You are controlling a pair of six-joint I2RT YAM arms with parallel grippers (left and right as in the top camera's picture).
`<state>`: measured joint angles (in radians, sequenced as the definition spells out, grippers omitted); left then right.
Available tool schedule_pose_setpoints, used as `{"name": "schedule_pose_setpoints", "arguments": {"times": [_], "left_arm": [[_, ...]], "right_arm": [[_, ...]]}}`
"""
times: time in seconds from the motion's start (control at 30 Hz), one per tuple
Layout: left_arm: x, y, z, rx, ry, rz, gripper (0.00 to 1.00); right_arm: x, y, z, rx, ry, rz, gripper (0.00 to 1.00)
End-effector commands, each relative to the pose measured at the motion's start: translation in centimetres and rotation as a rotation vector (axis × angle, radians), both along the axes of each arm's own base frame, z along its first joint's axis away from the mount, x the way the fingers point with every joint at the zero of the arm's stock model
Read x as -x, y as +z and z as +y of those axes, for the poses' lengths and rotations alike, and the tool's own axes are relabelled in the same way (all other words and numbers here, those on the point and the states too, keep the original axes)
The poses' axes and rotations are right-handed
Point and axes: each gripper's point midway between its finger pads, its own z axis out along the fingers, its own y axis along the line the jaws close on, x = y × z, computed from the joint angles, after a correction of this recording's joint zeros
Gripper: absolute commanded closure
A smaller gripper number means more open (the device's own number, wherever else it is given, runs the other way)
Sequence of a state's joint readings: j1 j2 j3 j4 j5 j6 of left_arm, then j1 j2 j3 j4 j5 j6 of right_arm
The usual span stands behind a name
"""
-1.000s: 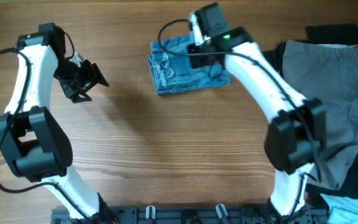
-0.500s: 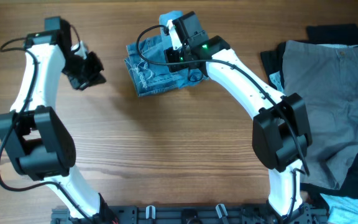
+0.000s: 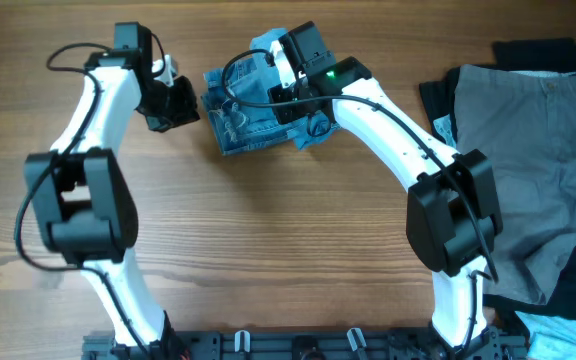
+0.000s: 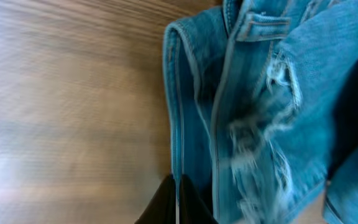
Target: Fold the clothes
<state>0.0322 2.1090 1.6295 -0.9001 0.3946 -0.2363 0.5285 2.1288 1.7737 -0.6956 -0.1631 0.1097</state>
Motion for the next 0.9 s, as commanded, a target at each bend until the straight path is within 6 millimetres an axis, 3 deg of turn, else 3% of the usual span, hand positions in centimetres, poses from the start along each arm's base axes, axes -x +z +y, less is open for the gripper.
{"name": "schedule_pose_setpoints", "arguments": {"times": [0.0,0.13,0.27,0.4,0.53,0.57,0.6,0.67,0.77,0.87], "left_arm": [[-0.1,-2.4,-2.3,0.127,-0.093,0.0,0.96],[-0.3,-4.5,-2.6,0.144,-0.094,0.02,0.96],[-0.2,-6.6,-3.3,0.182,-0.101,0.047,0.96],[0.7,-8.7,-4.2,0.196,-0.116,0.094,0.96],[1.1,-9.3,-4.4,0.196,-0.121,0.103,0.96],[1.1,-9.3,-4.4,0.196,-0.122,0.102,0.96],[1.1,-9.3,-4.4,0.196,-0.121,0.102,0.96],[1.1,-9.3,-4.4,0.196,-0.122,0.102,0.96],[1.2,-9.3,-4.4,0.196,-0.121,0.106,0.96],[1.4,-9.3,-4.4,0.197,-0.119,0.114,0.96]], "right_arm": [[0.8,-0.8,1.0,-0.037,0.045,0.044,0.96],[0.7,-0.6,1.3,-0.058,0.036,0.048,0.96],[1.0,0.4,3.1,-0.163,0.083,0.061,0.96],[1.3,0.4,3.8,-0.21,-0.021,0.122,0.96],[2.4,0.8,6.4,-0.222,0.057,0.087,0.94],[2.6,1.1,7.5,-0.225,0.097,0.051,0.84],[2.6,1.4,8.3,-0.23,0.119,0.021,0.67],[2.7,1.7,9.6,-0.233,0.133,-0.02,0.43],[2.6,1.2,10.0,-0.192,0.117,-0.059,0.01],[1.8,1.0,9.2,-0.15,0.077,-0.09,0.0]]}}
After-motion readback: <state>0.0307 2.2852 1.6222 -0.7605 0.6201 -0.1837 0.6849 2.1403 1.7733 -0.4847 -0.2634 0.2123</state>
